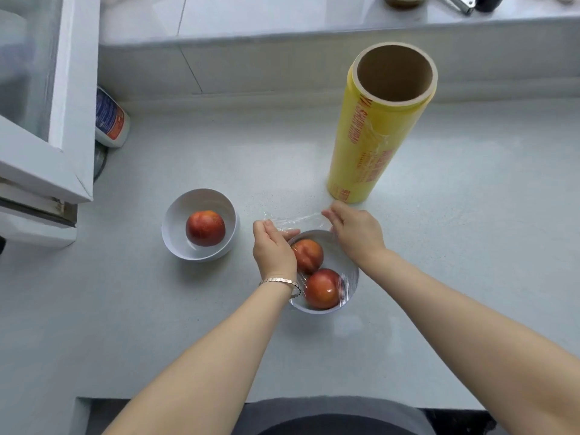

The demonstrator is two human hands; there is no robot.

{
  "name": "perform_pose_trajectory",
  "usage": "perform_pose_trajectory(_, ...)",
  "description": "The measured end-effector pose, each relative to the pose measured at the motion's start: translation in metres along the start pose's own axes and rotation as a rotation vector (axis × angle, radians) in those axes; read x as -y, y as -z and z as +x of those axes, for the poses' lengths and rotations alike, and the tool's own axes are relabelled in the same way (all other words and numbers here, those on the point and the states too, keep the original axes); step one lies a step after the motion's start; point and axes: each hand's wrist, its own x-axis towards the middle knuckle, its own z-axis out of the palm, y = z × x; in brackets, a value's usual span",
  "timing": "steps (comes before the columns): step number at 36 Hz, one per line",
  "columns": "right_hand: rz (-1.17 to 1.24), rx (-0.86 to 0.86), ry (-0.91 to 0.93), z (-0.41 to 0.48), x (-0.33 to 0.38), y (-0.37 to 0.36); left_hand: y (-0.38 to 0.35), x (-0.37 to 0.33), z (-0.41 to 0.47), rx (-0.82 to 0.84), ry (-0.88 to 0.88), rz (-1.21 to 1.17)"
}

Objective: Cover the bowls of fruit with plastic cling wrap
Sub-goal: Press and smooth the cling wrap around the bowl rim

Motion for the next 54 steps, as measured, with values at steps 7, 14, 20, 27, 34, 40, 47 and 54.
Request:
perform_pose_trajectory(7, 0.124, 0.0, -0.124, -0.01, -0.004, -0.008, 0.005, 0.005, -0.006, -0.038, 0.029, 0.017)
perform_pose_trajectory(14, 0.255, 0.023, -0.216, -0.018, -0.009, -0.012, 0.011, 0.023, 0.004, -0.09, 0.205, 0.018)
perform_pose_trajectory(20, 0.372, 0.084, -0.319, -0.02, -0.013, -0.012, 0.01, 0.026, 0.008, -0.033, 0.337, 0.037)
perform_pose_trajectory(27, 0.499, 0.241, -0.578, -0.026, -0.021, -0.01, 0.027, 0.031, 0.016, 0.273, 0.337, 0.386)
perform_pose_trajectory(34, 0.604, 0.382, -0.701, -0.056, -0.038, 0.012, 0.06, 0.022, 0.021, 0.487, 0.02, 0.801)
perform_pose_trajectory(40, 0.667, 0.382, -0.597, -0.071, -0.044, 0.008, 0.059, -0.002, -0.023, 0.614, -0.512, 0.799)
perform_pose_trajectory(47, 0.691, 0.199, -0.484, -0.069, -0.03, 0.005, 0.036, 0.008, -0.046, 0.85, -0.531, 1.184)
perform_pose_trajectory(54, 0.621, 0.058, -0.34, -0.073, -0.018, 0.002, 0.034, 0.01, -0.047, 0.823, -0.51, 1.194)
